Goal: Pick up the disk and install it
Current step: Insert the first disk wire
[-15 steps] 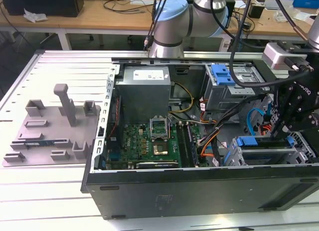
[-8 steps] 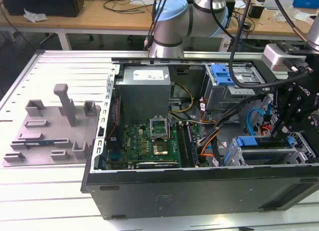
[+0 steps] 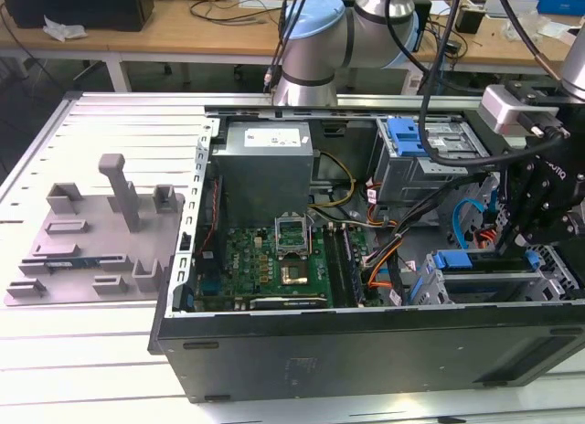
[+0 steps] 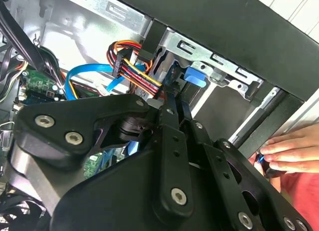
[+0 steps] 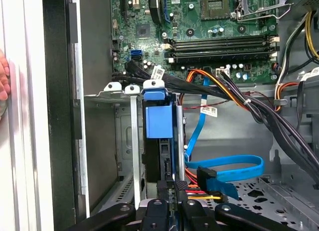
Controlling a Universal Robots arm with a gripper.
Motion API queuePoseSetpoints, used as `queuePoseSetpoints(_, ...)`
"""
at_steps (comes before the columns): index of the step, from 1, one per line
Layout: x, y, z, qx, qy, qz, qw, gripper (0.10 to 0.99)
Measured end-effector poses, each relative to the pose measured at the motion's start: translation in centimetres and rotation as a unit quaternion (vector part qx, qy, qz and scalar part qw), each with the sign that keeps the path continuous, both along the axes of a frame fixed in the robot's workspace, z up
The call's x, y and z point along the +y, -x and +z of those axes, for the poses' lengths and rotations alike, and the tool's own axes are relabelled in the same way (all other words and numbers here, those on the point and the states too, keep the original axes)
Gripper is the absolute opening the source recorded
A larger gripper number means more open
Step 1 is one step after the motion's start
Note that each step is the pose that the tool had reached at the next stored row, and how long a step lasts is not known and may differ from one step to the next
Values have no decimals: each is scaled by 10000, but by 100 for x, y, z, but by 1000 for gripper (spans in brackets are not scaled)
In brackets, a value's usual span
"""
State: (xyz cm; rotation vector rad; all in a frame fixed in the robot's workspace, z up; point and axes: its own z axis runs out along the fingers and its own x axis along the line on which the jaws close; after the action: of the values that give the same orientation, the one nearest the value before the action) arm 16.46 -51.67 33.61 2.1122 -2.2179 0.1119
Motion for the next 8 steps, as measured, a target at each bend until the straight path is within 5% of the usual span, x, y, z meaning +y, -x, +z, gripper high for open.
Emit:
queuePoseSetpoints(2, 1, 1, -14, 2, -13, -1, 10000, 165)
queuePoseSetpoints(3, 0, 1, 10, 1, -7, -1, 10000, 239)
queuePoseSetpoints(8, 0, 1, 217, 0, -4, -1, 10000, 239)
